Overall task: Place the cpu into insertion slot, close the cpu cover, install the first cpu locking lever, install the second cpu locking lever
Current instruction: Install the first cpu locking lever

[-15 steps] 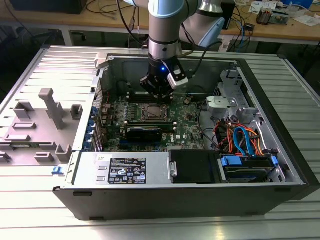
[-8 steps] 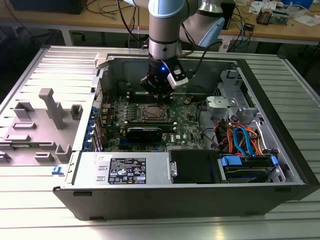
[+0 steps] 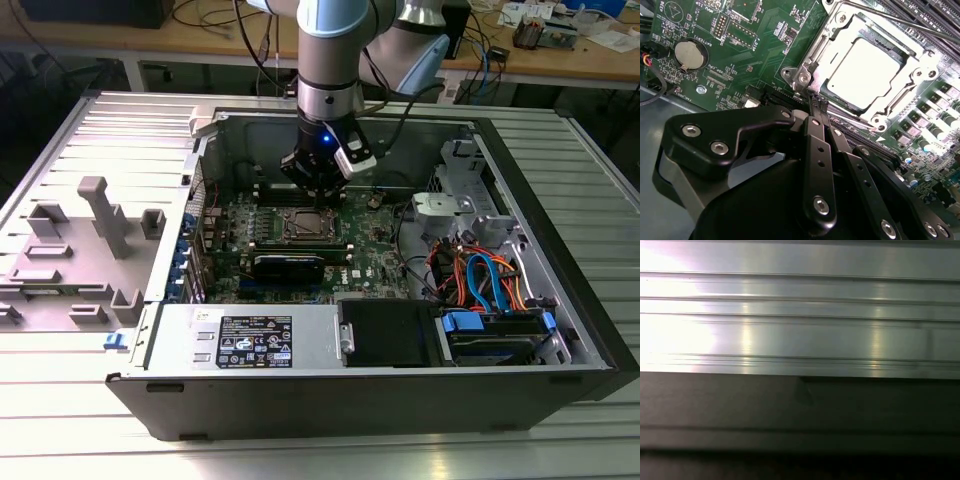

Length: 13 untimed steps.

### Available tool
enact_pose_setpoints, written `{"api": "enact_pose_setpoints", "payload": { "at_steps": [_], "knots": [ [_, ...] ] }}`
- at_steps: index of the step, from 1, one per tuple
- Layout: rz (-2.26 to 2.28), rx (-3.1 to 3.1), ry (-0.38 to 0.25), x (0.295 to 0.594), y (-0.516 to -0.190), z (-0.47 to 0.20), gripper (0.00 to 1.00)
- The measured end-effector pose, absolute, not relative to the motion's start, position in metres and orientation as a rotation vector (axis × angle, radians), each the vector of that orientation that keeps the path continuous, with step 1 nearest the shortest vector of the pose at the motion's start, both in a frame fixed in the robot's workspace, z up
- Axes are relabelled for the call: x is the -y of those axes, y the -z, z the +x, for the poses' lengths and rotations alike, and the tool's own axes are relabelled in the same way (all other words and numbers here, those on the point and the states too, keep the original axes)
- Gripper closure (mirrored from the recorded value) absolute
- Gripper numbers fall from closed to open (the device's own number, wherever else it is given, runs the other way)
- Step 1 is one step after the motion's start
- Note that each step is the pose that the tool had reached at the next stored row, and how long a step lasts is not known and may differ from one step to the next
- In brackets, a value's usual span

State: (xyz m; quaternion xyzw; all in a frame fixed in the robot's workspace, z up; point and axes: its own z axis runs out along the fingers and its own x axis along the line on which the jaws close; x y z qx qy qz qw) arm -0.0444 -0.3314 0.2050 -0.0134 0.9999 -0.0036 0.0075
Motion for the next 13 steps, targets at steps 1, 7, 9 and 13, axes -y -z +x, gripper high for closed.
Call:
{"api": "enact_pose_setpoints", "payload": {
  "at_steps": [1, 7, 9, 13],
  "knots": [
    [-0.042, -3.126, 0.011, 0.3314, -0.205, -0.0444, 0.89],
    [-0.042, -3.126, 0.011, 0.3313, -0.2051, -0.0443, 0.89],
    [-0.042, -3.126, 0.011, 0.3314, -0.2053, -0.0443, 0.89],
    [-0.042, -3.126, 0.011, 0.3313, -0.2057, -0.0442, 0.89]
  ]
}}
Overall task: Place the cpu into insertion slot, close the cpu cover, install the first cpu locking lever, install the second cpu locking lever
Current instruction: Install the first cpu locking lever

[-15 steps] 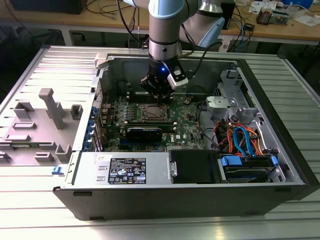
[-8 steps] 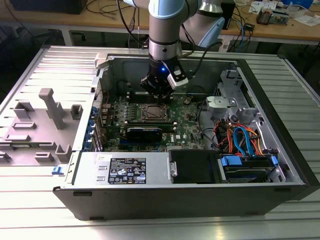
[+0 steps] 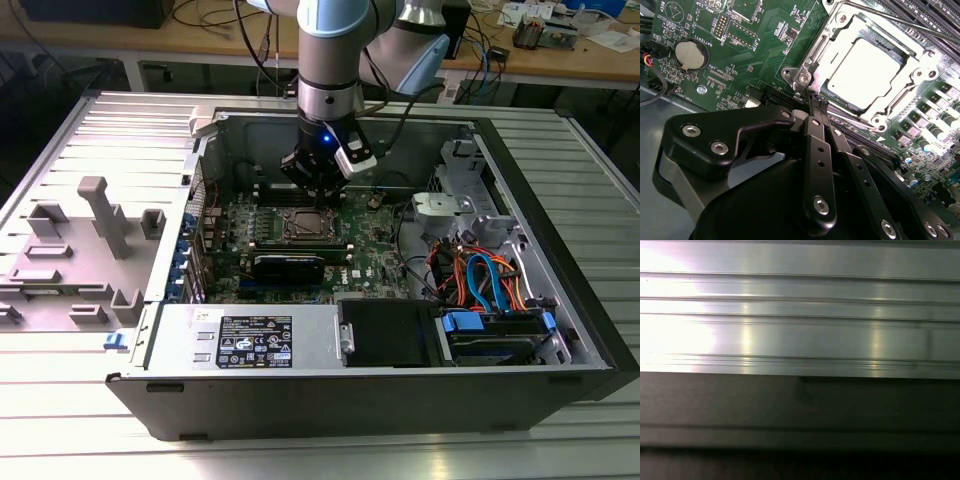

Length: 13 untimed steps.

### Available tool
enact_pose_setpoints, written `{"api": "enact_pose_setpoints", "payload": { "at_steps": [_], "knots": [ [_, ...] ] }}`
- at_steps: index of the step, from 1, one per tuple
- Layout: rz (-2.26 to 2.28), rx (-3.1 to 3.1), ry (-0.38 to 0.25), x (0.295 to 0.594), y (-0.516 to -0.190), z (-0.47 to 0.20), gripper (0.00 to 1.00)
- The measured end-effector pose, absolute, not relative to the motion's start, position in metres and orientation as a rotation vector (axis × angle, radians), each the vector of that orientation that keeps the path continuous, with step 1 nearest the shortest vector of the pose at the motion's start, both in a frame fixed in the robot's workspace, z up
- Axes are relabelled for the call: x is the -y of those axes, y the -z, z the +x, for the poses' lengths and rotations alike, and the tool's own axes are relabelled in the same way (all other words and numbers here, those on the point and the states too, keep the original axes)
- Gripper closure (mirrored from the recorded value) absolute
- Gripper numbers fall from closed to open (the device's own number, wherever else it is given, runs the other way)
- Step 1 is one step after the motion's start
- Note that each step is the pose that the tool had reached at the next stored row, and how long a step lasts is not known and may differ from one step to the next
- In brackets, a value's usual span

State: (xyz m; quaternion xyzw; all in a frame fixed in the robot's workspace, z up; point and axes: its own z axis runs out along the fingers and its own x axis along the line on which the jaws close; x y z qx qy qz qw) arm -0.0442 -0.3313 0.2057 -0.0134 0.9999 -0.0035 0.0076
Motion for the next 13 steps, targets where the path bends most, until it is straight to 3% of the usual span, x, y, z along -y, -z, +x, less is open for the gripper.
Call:
{"api": "enact_pose_setpoints", "payload": {
  "at_steps": [13],
  "knots": [
    [-0.042, -3.126, 0.012, 0.3342, -0.2045, -0.0428, 0.89]
  ]
}}
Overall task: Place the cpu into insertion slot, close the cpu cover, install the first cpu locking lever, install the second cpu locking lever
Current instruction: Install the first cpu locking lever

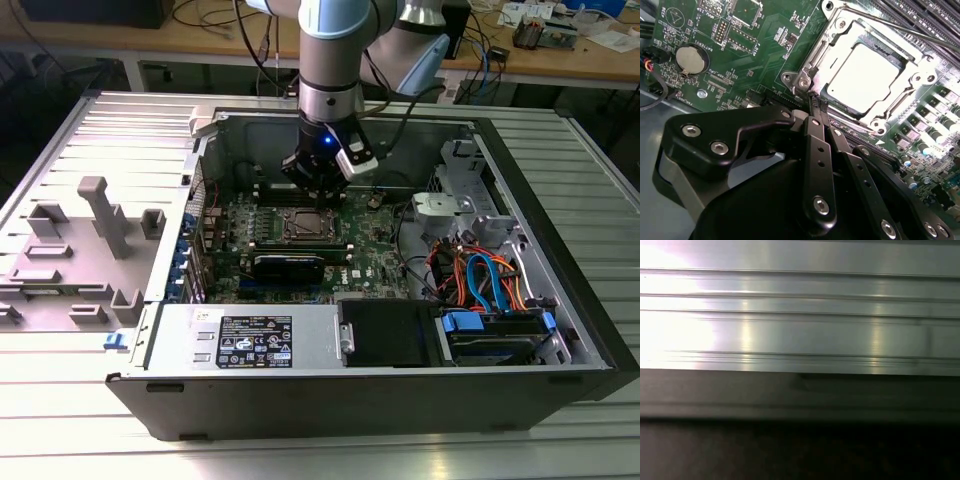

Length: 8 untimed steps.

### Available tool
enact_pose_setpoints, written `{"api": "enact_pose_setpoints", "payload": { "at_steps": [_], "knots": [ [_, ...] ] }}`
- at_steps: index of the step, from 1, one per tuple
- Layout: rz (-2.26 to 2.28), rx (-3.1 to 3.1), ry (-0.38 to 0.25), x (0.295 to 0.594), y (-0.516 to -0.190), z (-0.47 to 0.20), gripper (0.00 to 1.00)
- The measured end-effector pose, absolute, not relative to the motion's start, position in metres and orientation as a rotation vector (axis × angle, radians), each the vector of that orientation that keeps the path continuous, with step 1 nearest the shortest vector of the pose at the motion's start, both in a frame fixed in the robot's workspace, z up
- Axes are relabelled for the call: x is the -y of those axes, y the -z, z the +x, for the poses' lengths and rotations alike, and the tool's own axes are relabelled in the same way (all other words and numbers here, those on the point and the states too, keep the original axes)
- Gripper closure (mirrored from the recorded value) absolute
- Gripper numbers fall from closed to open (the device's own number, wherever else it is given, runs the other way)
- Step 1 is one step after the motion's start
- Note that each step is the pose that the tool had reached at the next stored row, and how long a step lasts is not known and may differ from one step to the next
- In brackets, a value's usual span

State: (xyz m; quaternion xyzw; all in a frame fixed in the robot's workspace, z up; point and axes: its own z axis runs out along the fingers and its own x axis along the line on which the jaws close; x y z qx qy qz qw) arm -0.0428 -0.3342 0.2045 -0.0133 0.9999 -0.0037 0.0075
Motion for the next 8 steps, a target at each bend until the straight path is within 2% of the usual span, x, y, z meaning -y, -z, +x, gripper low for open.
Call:
{"api": "enact_pose_setpoints", "payload": {
  "at_steps": [8],
  "knots": [
    [-0.042, -3.126, 0.011, 0.3341, -0.2048, -0.0426, 0.89]
  ]
}}
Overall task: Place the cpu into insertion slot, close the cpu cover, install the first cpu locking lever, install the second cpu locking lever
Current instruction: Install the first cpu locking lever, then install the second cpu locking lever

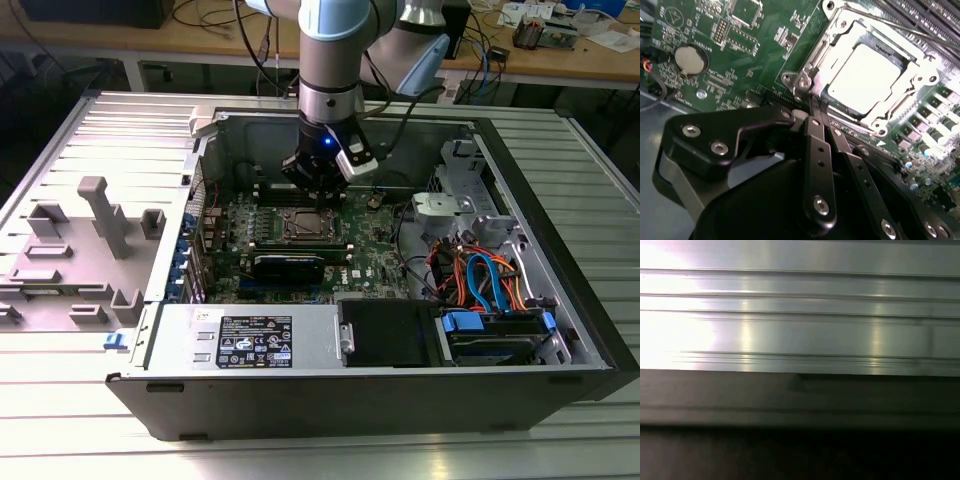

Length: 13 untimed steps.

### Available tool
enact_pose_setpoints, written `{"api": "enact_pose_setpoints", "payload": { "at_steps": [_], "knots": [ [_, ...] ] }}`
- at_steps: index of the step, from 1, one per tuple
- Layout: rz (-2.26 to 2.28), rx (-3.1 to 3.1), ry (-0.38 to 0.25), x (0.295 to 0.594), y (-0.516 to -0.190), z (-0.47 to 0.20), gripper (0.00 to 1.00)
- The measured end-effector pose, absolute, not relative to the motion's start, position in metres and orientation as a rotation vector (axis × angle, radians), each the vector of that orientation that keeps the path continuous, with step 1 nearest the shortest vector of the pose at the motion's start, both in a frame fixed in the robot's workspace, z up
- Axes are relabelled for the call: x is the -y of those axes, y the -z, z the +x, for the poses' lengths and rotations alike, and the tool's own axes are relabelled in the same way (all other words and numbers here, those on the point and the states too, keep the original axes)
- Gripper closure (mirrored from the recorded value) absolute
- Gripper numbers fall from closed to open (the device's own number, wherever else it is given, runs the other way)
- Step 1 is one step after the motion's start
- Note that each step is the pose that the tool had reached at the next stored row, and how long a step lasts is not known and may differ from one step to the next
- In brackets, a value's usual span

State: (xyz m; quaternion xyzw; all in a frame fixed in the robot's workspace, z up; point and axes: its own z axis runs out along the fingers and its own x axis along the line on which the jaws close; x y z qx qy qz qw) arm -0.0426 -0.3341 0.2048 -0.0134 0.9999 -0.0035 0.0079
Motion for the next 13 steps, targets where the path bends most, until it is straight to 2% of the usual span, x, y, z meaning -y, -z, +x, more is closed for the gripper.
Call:
{"api": "enact_pose_setpoints", "payload": {
  "at_steps": [13],
  "knots": [
    [-0.042, -3.126, 0.011, 0.336, -0.2093, -0.0421, 0.89]
  ]
}}
